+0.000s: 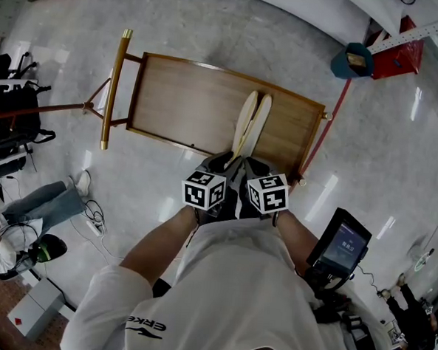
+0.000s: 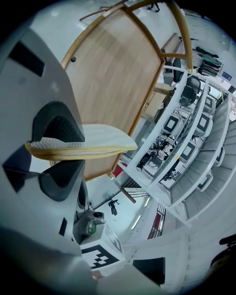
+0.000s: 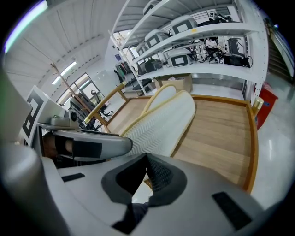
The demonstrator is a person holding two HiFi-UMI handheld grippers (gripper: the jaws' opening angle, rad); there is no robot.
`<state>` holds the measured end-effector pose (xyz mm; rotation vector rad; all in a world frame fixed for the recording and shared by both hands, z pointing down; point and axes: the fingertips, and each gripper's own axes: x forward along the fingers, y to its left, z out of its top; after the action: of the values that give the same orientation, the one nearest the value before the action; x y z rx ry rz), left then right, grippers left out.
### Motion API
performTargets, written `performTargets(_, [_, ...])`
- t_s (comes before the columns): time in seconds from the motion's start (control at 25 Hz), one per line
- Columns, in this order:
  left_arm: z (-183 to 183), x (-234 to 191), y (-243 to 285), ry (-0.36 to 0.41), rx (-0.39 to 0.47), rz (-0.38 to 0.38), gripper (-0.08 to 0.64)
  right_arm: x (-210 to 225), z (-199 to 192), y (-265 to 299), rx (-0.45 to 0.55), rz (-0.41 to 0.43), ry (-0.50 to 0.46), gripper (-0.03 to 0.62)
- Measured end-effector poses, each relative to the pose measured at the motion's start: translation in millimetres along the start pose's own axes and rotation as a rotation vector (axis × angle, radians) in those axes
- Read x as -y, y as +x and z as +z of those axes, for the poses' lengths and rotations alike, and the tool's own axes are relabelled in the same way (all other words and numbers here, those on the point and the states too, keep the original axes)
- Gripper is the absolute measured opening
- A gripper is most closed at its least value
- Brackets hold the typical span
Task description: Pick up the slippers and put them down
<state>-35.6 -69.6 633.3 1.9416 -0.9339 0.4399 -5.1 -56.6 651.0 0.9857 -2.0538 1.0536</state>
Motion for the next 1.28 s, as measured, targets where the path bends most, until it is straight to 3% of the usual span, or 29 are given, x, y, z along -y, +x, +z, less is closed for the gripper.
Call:
performTargets(0.2, [2.8,-11.2,-7.0,-0.020,0.018,0.021,0.078,5.5,-0.7,-1.5,0.006,-0.012,0.004,0.003])
performTargets(0.64, [17.3,-17.2,-20.6,-0.023,0.083,0.014,0.072,8.9,8.2,-13.9,0.051,-0.057,-0.007,0.003])
performTargets(0.92, [34.3,-10.6,-49.9,0.010,0.164,0.003,0.072,-3.2,25.6,-44.2,0.141,-0.117,-0.036,0.003])
performTargets(1.28, [49.9,0.9,-118.1,0.056,0.296,-0.041,0.072,-54.1,47.4,-99.9,0.322,-0.205,-0.065,0.003])
